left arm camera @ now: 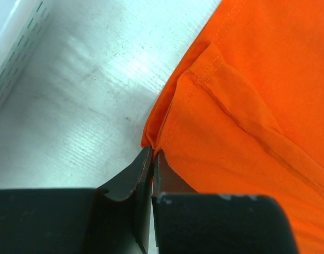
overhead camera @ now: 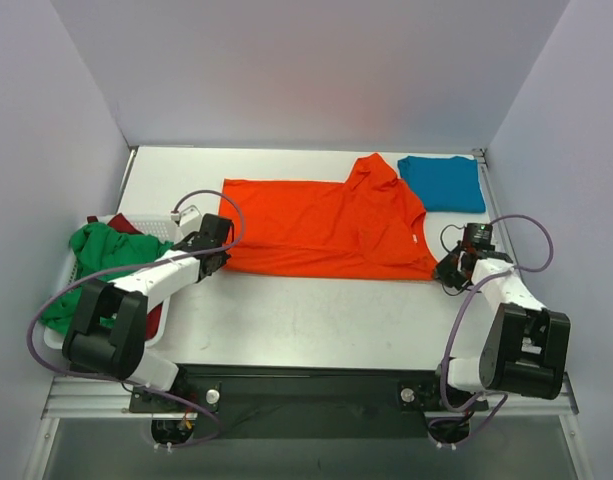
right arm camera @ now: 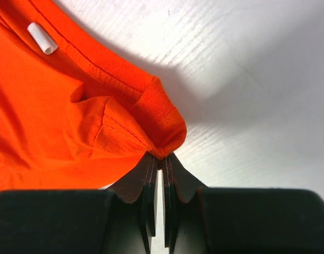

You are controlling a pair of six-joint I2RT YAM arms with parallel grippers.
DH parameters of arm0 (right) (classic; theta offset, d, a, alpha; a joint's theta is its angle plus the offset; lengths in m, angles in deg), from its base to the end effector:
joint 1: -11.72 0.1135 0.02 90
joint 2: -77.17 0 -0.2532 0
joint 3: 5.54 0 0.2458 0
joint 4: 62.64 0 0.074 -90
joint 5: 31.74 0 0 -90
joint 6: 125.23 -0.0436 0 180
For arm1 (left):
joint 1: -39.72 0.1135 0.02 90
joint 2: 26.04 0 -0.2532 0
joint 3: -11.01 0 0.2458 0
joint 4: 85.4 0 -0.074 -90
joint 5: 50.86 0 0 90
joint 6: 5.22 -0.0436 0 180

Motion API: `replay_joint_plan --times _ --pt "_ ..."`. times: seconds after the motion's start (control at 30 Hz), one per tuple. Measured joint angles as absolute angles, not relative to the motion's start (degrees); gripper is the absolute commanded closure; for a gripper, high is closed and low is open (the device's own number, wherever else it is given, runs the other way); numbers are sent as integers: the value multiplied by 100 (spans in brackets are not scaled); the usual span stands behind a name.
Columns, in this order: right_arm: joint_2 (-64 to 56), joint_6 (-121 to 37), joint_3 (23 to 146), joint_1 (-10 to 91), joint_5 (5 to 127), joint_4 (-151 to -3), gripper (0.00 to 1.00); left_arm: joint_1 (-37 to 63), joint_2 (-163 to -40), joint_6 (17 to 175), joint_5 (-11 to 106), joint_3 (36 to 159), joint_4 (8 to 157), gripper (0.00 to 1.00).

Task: Fold and stack the t-shirts
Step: Grap the side of the flattened tshirt furthest away from the robot with both arms

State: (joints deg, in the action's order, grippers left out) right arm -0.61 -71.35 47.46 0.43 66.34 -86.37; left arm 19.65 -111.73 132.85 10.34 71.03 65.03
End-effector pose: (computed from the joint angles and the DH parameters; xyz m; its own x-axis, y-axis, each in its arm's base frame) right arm 0.2632 -0.0463 0.1702 -0.5329 0.7015 -0.4731 0.5158 0.7126 0.4756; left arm 0.2763 -0.0786 0.1673 -0.5474 -0.4941 -0.6754 -0.5455 0.8227 -0.1597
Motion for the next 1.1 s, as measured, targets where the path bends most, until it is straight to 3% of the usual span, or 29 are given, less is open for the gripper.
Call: replay_joint_plan --times 0.73,0.77,0.83,0.87,0.9,0.97,1.03,1.1 --pt "2289 -7876 3860 -213 5998 -10978 99 1440 -7888 14111 949 5175 4982 100" --pt "2298 -7930 3863 -213 5965 -11048 88 1436 -7822 14144 958 5146 4951 99" --pt "2280 -8038 3863 -213 5911 -11172 73 1425 -7715 14221 979 5092 4884 82" --pt "2258 -8079 3863 -215 5871 -11220 57 1423 -7674 14260 979 5068 4840 77" --pt "2226 -8140 3863 -219 5821 -11253 50 1418 -7632 14288 979 5048 4792 66" --pt "2134 -8173 3863 -224 5738 -11314 39 1414 -7540 14319 960 5028 4672 57" --pt "2031 -8175 3863 -224 5672 -11365 37 1401 -7462 14347 920 5037 4573 49" --pt "1952 -8164 3871 -224 5615 -11415 36 1377 -7363 14345 901 5065 4470 47"
